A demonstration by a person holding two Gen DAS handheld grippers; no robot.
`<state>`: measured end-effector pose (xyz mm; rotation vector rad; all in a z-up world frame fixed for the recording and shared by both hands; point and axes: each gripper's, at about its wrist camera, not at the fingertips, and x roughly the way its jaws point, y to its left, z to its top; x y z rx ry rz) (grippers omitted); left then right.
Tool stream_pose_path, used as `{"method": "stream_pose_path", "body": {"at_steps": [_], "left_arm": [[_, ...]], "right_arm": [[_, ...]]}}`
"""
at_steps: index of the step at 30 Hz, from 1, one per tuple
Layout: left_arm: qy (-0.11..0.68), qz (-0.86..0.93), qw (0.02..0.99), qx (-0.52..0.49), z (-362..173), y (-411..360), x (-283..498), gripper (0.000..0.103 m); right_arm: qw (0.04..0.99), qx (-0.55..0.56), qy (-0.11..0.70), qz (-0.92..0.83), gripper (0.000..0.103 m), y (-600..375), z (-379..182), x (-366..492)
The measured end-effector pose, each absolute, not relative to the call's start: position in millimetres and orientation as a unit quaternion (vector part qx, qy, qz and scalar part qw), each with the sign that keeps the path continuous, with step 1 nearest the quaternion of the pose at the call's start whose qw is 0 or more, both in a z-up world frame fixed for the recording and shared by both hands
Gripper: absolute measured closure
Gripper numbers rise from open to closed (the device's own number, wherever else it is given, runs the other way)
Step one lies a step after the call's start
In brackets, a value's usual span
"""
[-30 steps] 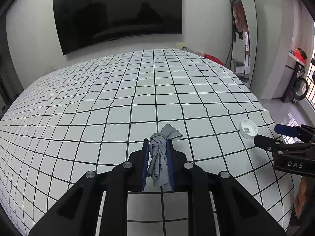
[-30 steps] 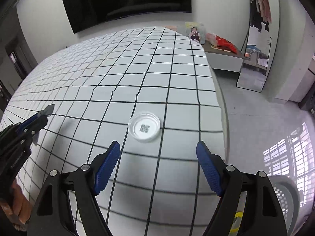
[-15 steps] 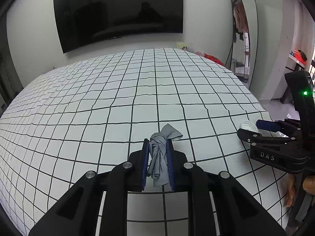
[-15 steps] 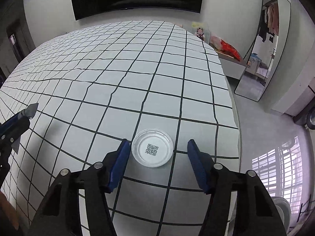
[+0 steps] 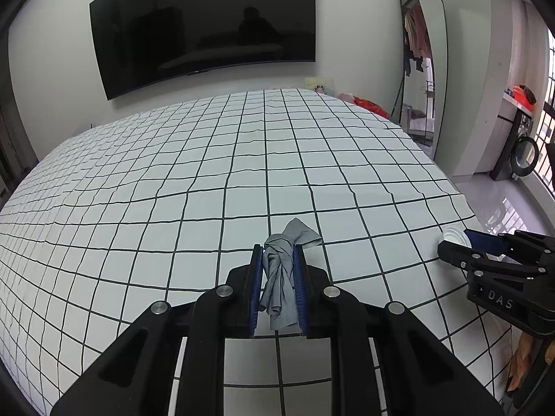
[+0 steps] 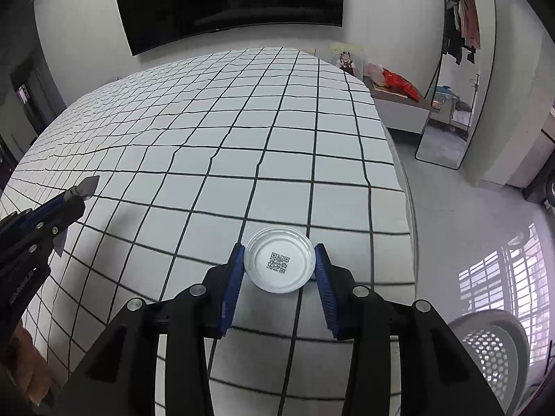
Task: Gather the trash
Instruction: 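Grasp the white round cap with the right gripper while the left gripper holds the cloth, then carry the cloth and cap over the basket and open both grippers to drop them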
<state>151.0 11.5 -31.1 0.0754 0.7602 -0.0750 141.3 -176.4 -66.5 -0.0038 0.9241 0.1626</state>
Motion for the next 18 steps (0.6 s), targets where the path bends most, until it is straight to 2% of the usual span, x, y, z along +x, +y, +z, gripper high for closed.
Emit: {"method": "stream_pose_path", "body": {"at_steps": [18], "left_arm": [[0.361,-0.131,0.921,0.074,-2.1,-68.5,88.7,0.086]], "right_arm": [[0.906,0.078,0.417,-0.017,0.064,-269.8,-59.3,-1.5]]}}
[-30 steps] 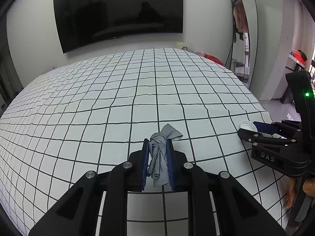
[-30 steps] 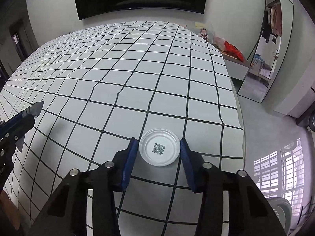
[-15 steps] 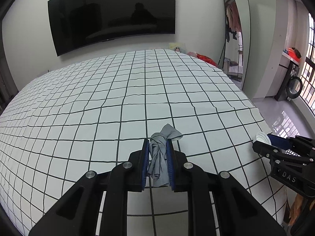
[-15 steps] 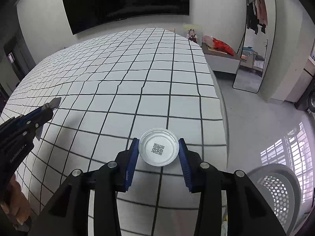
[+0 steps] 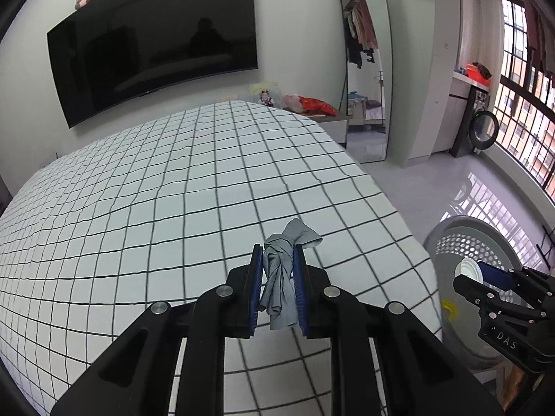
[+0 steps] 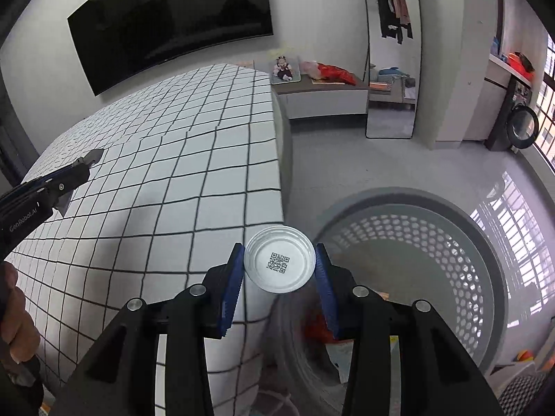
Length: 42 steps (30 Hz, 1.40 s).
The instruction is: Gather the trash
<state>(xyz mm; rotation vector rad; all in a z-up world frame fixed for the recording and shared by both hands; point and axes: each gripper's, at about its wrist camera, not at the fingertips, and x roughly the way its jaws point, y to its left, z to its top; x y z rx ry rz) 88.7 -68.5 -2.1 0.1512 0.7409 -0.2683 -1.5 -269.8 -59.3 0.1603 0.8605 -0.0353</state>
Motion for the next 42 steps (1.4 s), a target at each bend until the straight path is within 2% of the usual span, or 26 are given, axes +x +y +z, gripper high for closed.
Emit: {"method": "stream_pose_path", "body": {"at_steps": [18,32,33,34,35,36,39,40,41,42], "left_arm": [[0.407,-0.249,0.87,0.124,-40.4,-218.2,35.1,0.086],[0.424,-0.24,0.864,0.128,-55.1,-247.6,38.2,0.084],[0.424,-0.24,0.864,0.128,-54.2,-247.6,38.1,0.084],[0.424,-0.239,0.864,0.128,-53.4,-247.5,38.0,0.084],[0.423,-0.238,0.865,0.128,-53.1,-247.9,38.6,0.083],[0.421,-0.235,0.866,0.129,-52.3,-247.4,37.9,0.08],[0.417,-0.232,0.869,0.129,-50.4,-245.5,36.5,0.059],[0.415,-0.231,0.871,0.127,-49.3,-244.4,35.9,0.046],[0.409,-0.229,0.874,0.126,-47.5,-242.9,34.3,0.039],[0.405,-0.229,0.876,0.126,-45.6,-241.5,32.3,0.039]], "right_arm": [[0.892,0.152,0.406,-0.127,0.064,-390.3,-94.1,-97.7],[0.897,0.157,0.4,-0.108,0.063,-409.2,-96.4,-92.0],[0.897,0.157,0.399,-0.106,0.062,-409.6,-95.6,-89.8],[0.898,0.156,0.398,-0.105,0.055,-409.3,-94.3,-89.0],[0.9,0.156,0.394,-0.105,0.049,-408.7,-92.8,-90.3],[0.901,0.156,0.391,-0.104,0.047,-408.6,-91.6,-91.3],[0.904,0.15,0.387,-0.105,0.045,-405.0,-88.9,-93.5],[0.904,0.148,0.387,-0.106,0.045,-403.6,-88.6,-94.3],[0.904,0.148,0.386,-0.106,0.045,-402.0,-89.3,-94.7],[0.904,0.148,0.386,-0.106,0.045,-400.8,-89.7,-95.7]]}}
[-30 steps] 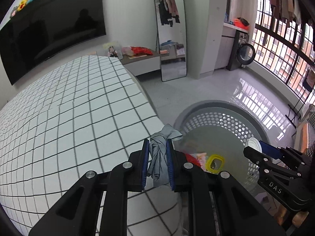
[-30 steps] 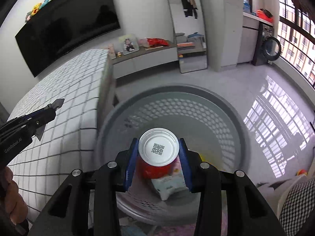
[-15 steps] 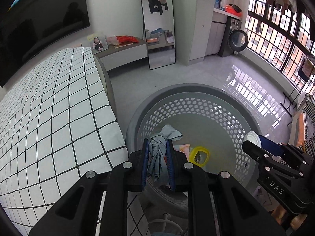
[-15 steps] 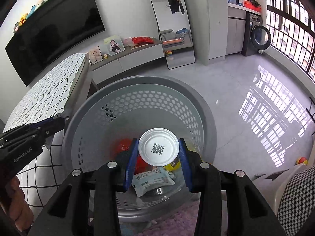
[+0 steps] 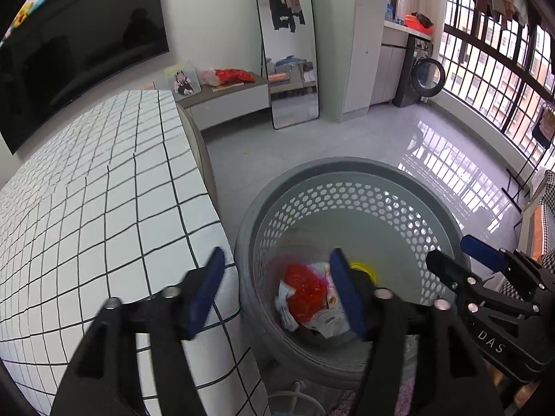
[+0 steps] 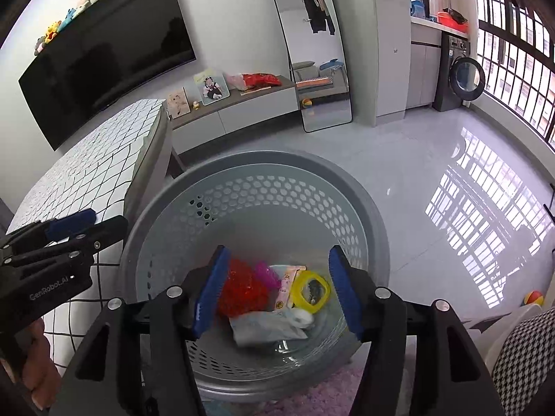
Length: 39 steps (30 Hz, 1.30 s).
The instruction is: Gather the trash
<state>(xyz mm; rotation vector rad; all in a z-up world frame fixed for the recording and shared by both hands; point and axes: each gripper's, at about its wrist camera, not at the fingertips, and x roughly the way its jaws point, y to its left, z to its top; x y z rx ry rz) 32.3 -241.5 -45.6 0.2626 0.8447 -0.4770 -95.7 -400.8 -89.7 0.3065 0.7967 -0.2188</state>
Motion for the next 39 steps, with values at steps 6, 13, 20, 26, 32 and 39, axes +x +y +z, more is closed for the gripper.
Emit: {"method": "stream_pose_path", "body": {"at_steps": [6,13,20,26,32,39], "left_arm": [[0.401,-0.227,0.878,0.13,-43.2,-238.6,25.9,0.039],[0.396,-0.222,0.882,0.123,-41.0,-234.8,22.5,0.028],[0.39,-0.218,0.886,0.124,-41.2,-235.0,17.0,0.021],[0.389,-0.214,0.888,0.12,-42.1,-232.7,10.1,0.019],[0.384,-0.211,0.891,0.118,-39.0,-229.4,5.8,0.012],[0.38,-0.205,0.894,0.12,-36.7,-228.3,1.4,0.007]], "right_arm": [[0.905,0.157,0.38,-0.109,0.044,-398.1,-90.9,-99.9],[0.906,0.16,0.375,-0.115,0.043,-399.2,-88.4,-106.4],[0.907,0.162,0.371,-0.119,0.04,-397.7,-88.9,-112.7],[0.907,0.166,0.367,-0.121,0.04,-397.7,-86.6,-117.1],[0.909,0.167,0.362,-0.124,0.04,-395.0,-85.5,-121.6],[0.911,0.165,0.357,-0.125,0.04,-391.3,-83.3,-125.9]]}}
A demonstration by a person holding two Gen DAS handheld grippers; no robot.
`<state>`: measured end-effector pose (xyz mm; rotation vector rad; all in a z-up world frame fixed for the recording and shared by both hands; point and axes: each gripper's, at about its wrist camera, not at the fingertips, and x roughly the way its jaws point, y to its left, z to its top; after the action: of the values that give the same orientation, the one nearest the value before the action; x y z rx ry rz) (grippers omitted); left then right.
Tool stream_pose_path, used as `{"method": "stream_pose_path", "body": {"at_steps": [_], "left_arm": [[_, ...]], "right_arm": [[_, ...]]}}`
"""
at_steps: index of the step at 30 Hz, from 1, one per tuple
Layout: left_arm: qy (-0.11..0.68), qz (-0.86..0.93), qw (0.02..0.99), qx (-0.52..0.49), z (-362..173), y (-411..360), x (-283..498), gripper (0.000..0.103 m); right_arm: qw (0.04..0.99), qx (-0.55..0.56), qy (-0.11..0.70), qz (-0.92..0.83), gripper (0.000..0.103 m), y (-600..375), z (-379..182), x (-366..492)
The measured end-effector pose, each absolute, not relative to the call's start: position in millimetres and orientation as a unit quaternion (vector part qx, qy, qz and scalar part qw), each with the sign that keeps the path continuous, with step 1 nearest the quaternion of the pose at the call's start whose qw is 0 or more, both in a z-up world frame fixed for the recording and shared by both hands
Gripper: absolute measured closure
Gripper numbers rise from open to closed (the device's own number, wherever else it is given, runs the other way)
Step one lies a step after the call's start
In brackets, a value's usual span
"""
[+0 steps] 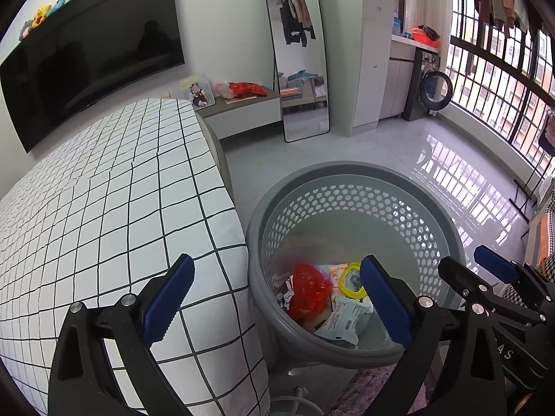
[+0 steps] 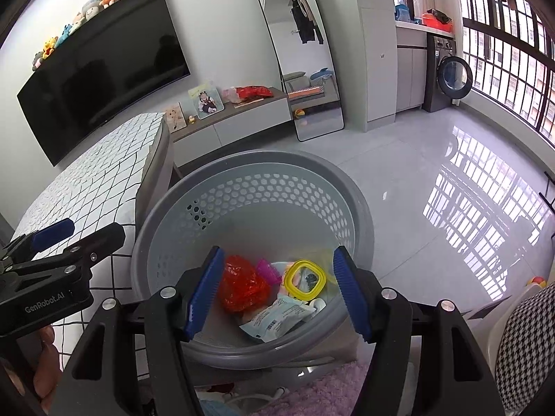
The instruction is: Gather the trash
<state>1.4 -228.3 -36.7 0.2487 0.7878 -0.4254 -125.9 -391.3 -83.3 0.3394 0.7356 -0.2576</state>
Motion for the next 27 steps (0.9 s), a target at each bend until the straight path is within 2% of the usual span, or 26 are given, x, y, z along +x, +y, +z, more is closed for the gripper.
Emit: {"method": "stream_pose_path", "body": {"at_steps": [5,27], "left_arm": [[0.381,-0.204,0.893,0.123,-36.8,-228.0,-1.9,0.007],[0.388,-0.2,0.892,0.116,-37.1,-223.6,-0.3,0.006]], "right_arm": [[0.913,0.159,0.354,-0.128,0.037,-387.7,-82.3,-128.2],[0.913,0.155,0.355,-0.13,0.037,-385.3,-82.5,-129.4]]}}
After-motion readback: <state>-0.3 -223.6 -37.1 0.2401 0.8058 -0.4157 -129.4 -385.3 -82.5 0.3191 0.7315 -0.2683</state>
